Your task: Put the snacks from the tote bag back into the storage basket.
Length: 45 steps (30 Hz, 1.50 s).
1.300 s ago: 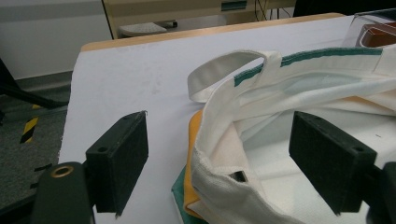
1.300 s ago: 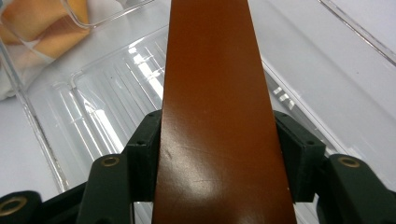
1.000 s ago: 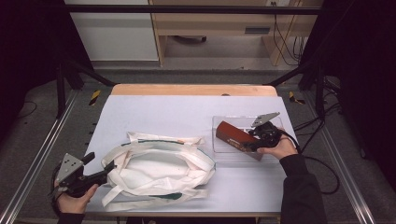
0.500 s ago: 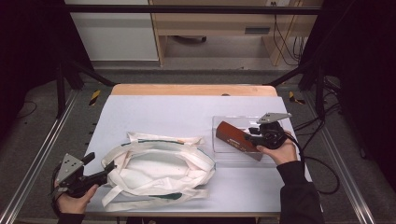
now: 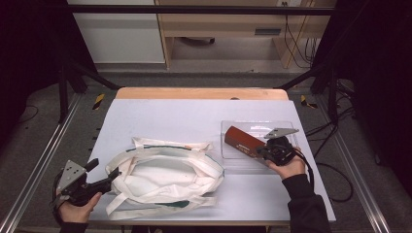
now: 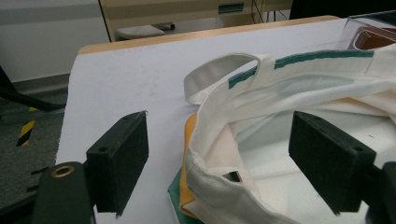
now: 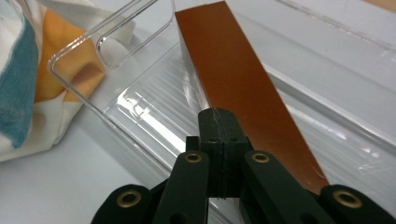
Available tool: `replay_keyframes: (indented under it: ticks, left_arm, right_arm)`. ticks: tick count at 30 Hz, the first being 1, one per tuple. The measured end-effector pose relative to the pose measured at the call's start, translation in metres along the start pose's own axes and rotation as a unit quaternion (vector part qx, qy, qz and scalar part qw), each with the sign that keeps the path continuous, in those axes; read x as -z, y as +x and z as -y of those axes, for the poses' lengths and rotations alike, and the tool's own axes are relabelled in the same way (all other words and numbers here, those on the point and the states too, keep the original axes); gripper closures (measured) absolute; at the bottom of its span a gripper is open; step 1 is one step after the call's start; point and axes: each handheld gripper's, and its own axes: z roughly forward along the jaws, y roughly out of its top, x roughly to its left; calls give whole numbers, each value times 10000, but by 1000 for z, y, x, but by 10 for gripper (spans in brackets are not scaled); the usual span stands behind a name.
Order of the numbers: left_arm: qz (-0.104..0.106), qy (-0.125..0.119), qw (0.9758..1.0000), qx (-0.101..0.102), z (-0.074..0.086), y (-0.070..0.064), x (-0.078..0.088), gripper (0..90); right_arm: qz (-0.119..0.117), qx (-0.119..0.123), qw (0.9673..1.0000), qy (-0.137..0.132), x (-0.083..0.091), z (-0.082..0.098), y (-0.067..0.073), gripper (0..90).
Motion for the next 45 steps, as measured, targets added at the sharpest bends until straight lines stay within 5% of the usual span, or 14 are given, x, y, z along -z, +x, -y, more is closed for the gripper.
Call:
replay_keyframes:
  ticks: [8, 45]
  left_arm:
    - [2, 19, 10000, 5, 0, 0, -1, 199]
    - [28, 70, 10000, -49, 1, -2, -3, 200]
  right_arm:
    - [186, -29, 9994, 283, -10, 3, -2, 900]
    - [954, -185, 9951, 199, -27, -6, -24, 896]
